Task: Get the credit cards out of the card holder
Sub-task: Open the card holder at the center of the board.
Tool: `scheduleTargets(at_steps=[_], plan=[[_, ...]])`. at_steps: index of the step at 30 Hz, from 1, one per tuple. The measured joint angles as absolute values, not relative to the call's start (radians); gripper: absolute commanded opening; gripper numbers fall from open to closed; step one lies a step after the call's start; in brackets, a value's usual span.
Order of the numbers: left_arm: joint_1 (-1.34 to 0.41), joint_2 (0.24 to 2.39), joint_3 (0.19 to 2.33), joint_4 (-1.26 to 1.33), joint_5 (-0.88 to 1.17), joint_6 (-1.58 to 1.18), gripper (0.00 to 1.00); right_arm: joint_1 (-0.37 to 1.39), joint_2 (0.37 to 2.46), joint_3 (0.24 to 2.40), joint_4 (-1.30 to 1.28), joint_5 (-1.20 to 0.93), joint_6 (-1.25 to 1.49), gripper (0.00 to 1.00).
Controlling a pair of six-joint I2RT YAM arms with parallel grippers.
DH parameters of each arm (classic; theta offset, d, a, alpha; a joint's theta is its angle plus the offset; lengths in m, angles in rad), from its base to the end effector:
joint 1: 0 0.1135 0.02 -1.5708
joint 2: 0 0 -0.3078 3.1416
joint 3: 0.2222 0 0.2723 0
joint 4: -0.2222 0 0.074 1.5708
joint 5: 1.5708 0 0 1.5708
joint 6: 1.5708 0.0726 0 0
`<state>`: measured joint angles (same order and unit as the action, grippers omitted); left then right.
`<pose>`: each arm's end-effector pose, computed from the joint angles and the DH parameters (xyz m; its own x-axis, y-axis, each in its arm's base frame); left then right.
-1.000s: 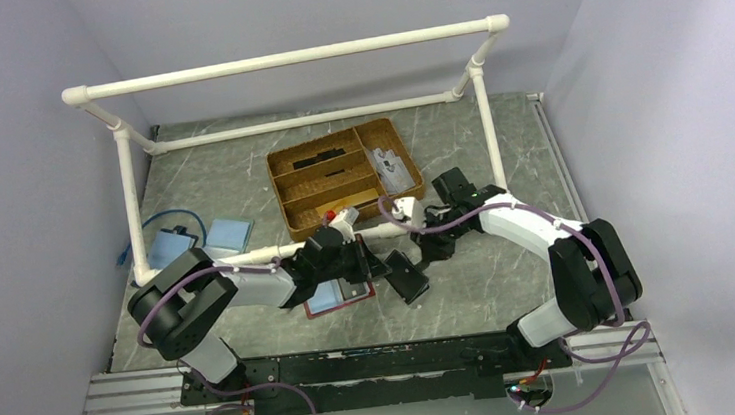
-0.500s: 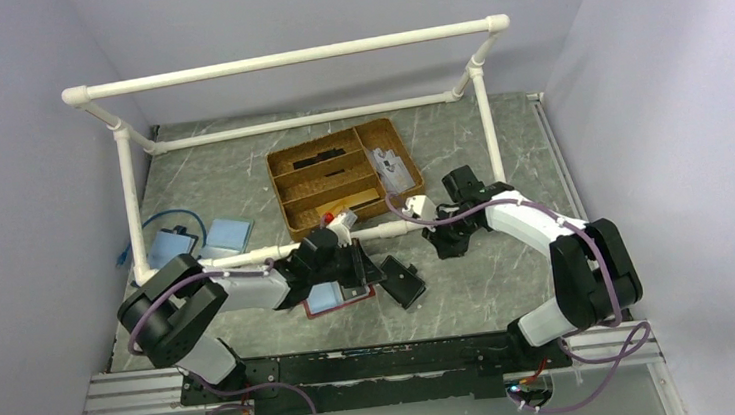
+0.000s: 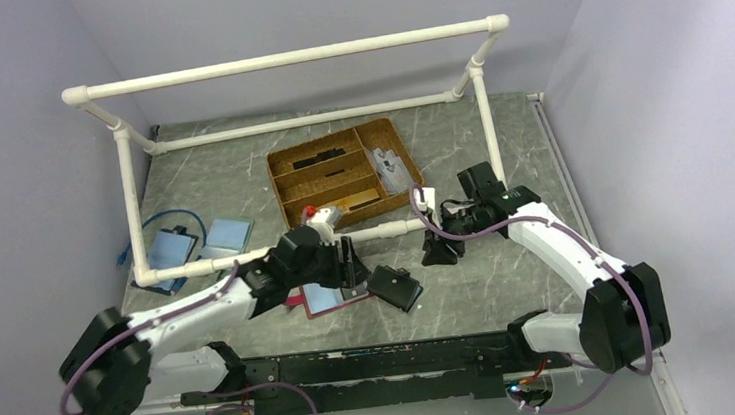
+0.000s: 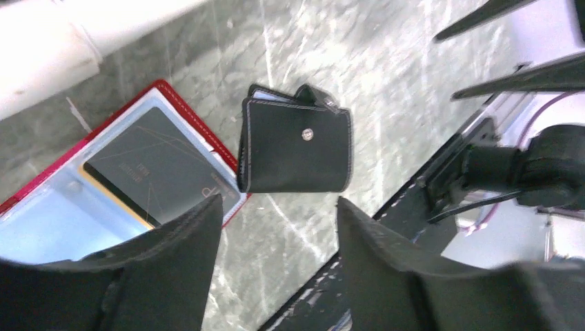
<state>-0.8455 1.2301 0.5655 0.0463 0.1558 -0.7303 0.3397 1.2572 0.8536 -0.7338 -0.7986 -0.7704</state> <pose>0.1786 -0.2185 0.2026 -0.8355 -0.0509 -0.5471 0.3567 0.7071 -0.6106 0.2139 0.1307 0.2440 -0.2546 -0.6053 -0.7541 -0.9663 0.1896 0.1741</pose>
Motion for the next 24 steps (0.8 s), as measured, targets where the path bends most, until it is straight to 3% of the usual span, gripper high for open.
scheduleTargets(at_steps=[2,3,7,10,13,19,24], plan=[[-0.846,1.136,0.568,0.007,0.129,-0.704,0.97,0.34,1.234,0.854,-0.733,-0.834,-0.765,0.44],[-0.846,1.102,0.567,0.001,0.123,-0.697,0.99,0.34,1.222,0.854,-0.733,-0.85,-0.758,0.43],[-0.846,0.962,0.503,0.097,0.113,-0.731,0.93,0.341,1.203,0.854,-0.723,-0.893,-0.722,0.43],[-0.846,0.968,0.463,0.142,0.123,-0.776,0.88,0.357,1.217,0.85,-0.673,-0.879,-0.659,0.55],[-0.876,1.034,0.46,0.141,0.104,-0.802,0.88,0.402,1.246,0.839,-0.589,-0.805,-0.586,0.62],[-1.025,1.092,0.487,0.067,-0.04,-0.813,0.87,0.525,1.38,0.839,-0.499,-0.625,-0.509,0.66],[-1.036,1.077,0.462,0.07,-0.161,-0.889,0.83,0.602,1.467,0.84,-0.48,-0.503,-0.484,0.68]])
